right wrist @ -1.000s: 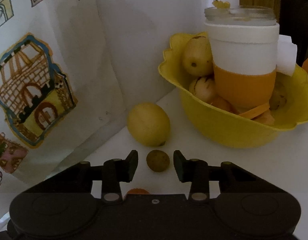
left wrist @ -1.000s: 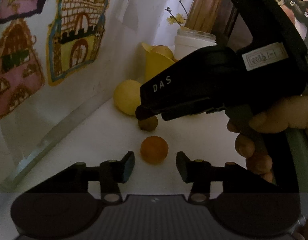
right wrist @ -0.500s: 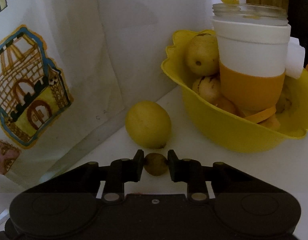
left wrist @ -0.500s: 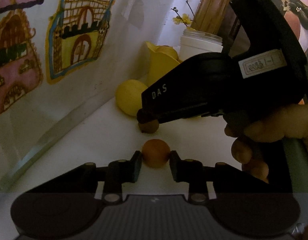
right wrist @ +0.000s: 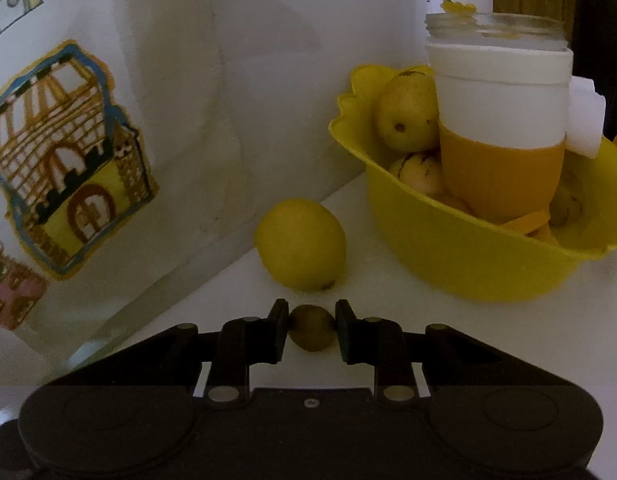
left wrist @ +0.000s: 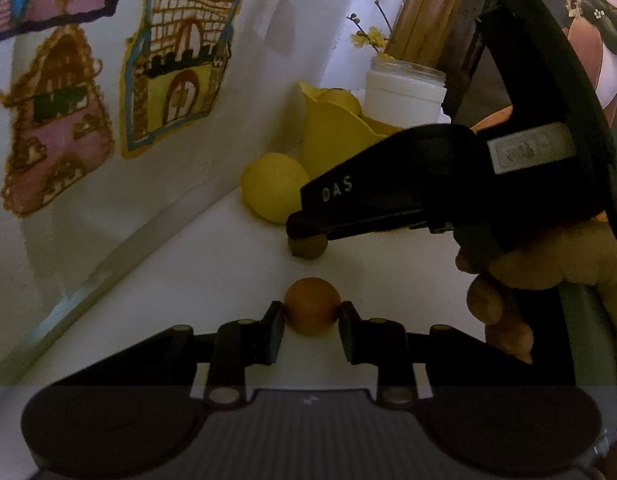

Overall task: Organize fruits
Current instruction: 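Carry the orange in the left tool while the right tool carries the brown fruit to the tray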

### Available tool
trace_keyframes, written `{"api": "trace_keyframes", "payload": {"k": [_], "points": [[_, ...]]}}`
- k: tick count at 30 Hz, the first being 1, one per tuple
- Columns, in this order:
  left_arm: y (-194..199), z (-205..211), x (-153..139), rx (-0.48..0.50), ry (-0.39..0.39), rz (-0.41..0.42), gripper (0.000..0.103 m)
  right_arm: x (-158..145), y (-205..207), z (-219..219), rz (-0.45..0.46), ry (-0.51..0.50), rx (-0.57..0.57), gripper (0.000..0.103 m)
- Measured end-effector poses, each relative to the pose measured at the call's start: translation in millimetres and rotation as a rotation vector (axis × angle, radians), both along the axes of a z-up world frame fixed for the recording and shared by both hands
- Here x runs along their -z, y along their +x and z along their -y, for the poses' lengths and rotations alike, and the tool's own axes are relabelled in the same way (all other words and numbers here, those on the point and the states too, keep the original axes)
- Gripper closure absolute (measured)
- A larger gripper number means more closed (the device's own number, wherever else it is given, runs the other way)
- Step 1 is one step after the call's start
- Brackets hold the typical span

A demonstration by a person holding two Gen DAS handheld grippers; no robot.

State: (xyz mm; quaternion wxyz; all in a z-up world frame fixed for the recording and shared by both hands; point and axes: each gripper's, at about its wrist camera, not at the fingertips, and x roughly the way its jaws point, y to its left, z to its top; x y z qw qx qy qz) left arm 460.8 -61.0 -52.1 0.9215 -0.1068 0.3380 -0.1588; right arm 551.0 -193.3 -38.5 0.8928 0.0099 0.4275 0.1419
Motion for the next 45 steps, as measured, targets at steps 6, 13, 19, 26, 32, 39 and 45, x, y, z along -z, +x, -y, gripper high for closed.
{"api": "trace_keyframes", "payload": {"k": [6,13,19,26,32,39,45], "points": [[-6,0,-3,0.006,0.022,-0.002,0.071,1,-10,5,-0.007,0.004,-0.005,0.076],[-18,-2,-4,0.004,0.042,0.001,0.071,-1,-29,13,-0.013,0.006,-0.003,0.076],[-29,-3,-11,0.004,0.048,0.010,0.071,-10,-50,14,-0.013,0.007,-0.015,0.076],[-45,-3,-23,0.008,0.057,0.030,0.071,-26,-70,23,-0.001,0.018,-0.006,0.076],[-62,-4,-34,0.012,0.074,0.038,0.071,-43,-93,35,0.010,0.037,0.006,0.076],[-90,-7,-52,0.002,0.077,0.053,0.071,-64,-127,44,0.038,0.051,-0.006,0.076],[-121,-4,-73,0.008,0.084,0.078,0.071,-85,-173,52,0.069,0.052,-0.037,0.076]]}}
